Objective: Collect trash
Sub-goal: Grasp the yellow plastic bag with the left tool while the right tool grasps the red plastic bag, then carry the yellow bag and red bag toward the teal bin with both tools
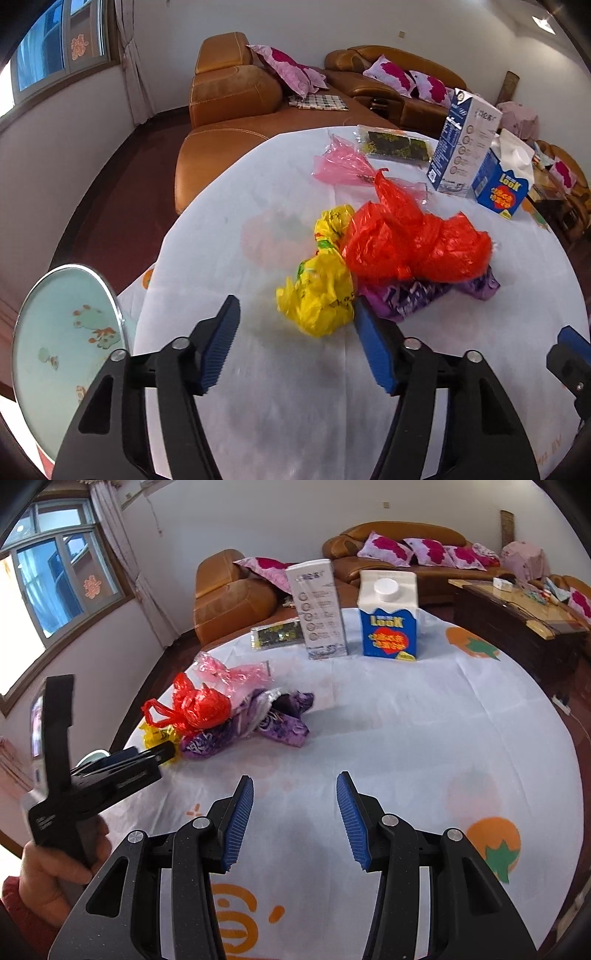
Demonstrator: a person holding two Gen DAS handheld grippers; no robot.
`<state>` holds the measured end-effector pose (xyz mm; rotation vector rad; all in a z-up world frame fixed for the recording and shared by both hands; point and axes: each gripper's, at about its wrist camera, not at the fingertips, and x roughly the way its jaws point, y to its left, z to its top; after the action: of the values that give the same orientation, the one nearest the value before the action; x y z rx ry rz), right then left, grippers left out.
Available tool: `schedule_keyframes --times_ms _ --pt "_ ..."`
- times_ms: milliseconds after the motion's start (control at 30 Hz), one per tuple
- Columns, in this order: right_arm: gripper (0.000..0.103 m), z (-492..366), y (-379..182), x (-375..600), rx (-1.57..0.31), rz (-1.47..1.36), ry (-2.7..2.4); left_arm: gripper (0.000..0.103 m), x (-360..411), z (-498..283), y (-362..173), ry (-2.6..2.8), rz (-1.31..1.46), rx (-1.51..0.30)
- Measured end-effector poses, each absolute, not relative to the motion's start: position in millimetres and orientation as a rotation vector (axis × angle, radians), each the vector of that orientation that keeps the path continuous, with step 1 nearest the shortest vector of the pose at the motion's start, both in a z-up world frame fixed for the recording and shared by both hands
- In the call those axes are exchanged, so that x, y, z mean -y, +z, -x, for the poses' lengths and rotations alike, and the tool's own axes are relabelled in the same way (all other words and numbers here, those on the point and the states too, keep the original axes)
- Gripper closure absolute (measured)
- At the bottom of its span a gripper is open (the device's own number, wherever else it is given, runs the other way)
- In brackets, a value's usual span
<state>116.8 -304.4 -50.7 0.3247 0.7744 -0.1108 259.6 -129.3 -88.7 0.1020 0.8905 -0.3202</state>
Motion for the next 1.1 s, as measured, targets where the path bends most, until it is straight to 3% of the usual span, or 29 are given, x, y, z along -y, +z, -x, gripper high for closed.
schedule_keyframes --times_ms 33,100,167,600,667,700,800,1100 --pt "0.056 -119.4 -49.6 303.7 -0.774 -0.320 -0.101 0.050 129.8 -261.8 -89.8 -0.325 -0.101 -0.893" --pt "0.056 -126.7 -45.7 300.7 -0.767 -0.309 -0.073 0.072 130.0 -264.9 -92.5 -0.346 -0.093 -0.903" --pt "0.056 -136.4 -39.8 297.7 -0.753 -0.303 -0.042 0.075 127.0 -265.6 -93.5 -0.367 -0.073 -0.908" --pt "0.052 -236.1 -48.4 250.7 -0.765 -0.195 0.110 0.077 79.3 -230.5 -75.6 -0.264 -0.086 -0.852" --pt "0.062 -244.2 -58.3 244.2 -0.806 -0.173 0.105 0.077 75.5 -229.5 -77.1 -0.254 -0.087 -0.857" --pt "0.076 -246.0 -62.6 241.7 -0.826 -0.170 0.108 0.077 73.4 -229.3 -78.0 -0.254 -0.083 -0.861" --pt "0.086 -239.2 -62.8 239.8 -0.816 -0.168 0.104 0.077 71.3 -227.3 -80.1 -0.254 -0.073 -0.866" --pt "0.088 -163.9 -28.1 249.3 -0.682 -0.272 0.072 0.077 70.3 -205.5 -72.5 -0.264 -0.060 -0.840"
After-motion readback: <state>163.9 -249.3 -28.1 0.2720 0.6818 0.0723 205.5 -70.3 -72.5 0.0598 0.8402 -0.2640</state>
